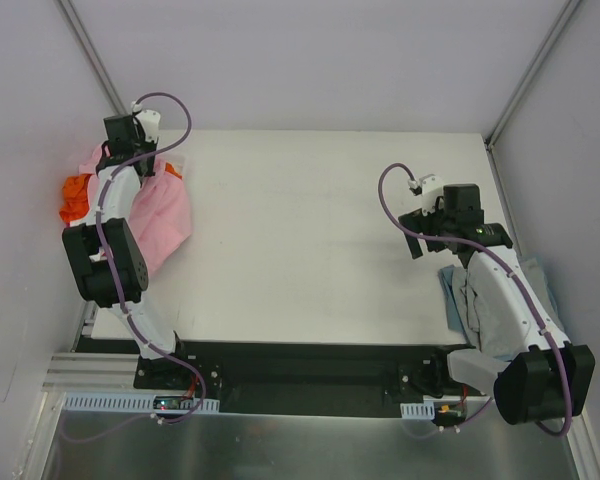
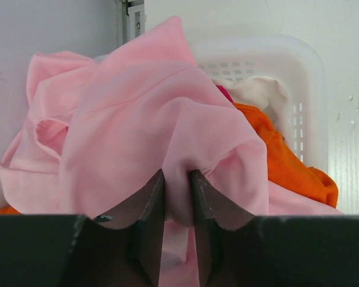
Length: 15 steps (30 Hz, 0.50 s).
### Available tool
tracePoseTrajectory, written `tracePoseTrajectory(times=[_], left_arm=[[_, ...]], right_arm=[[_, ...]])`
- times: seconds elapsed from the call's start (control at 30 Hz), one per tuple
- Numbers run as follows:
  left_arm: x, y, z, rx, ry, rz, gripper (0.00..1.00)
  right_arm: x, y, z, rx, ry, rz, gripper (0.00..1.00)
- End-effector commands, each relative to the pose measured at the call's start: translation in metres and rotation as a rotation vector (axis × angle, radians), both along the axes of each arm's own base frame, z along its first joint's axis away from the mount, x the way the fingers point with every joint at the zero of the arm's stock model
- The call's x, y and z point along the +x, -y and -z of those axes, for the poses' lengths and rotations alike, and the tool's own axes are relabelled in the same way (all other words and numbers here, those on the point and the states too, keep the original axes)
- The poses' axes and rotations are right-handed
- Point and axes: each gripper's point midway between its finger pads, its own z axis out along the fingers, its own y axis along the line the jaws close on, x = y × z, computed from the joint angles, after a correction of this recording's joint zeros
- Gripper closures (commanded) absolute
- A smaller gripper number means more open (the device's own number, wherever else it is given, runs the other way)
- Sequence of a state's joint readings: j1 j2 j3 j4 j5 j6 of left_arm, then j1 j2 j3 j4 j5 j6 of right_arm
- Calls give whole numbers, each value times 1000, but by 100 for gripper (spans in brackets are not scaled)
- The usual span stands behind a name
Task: Fold and stack the t-shirts
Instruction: Grab the tshirt from the pile, then move the tshirt to the center of the board
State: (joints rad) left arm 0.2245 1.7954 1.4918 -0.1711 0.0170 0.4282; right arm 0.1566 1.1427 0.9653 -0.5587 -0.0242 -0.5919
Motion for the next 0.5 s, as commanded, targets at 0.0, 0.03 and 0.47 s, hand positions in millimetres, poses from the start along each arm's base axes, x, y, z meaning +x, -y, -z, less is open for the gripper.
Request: tracePoseTrajectory(times=[0.0,0.03,0.47], left_arm=[[-5,-6,-2,4,8,-16,86],[-6,-7,-2,6,7,-18,90],[-21,44,-140,-100,298,126,100]], right_arm=[[6,-3,-16,9,34,-16,4],[6,-4,-17,9,36,-18,3],[7,-5,-12,9,16,-20,4]])
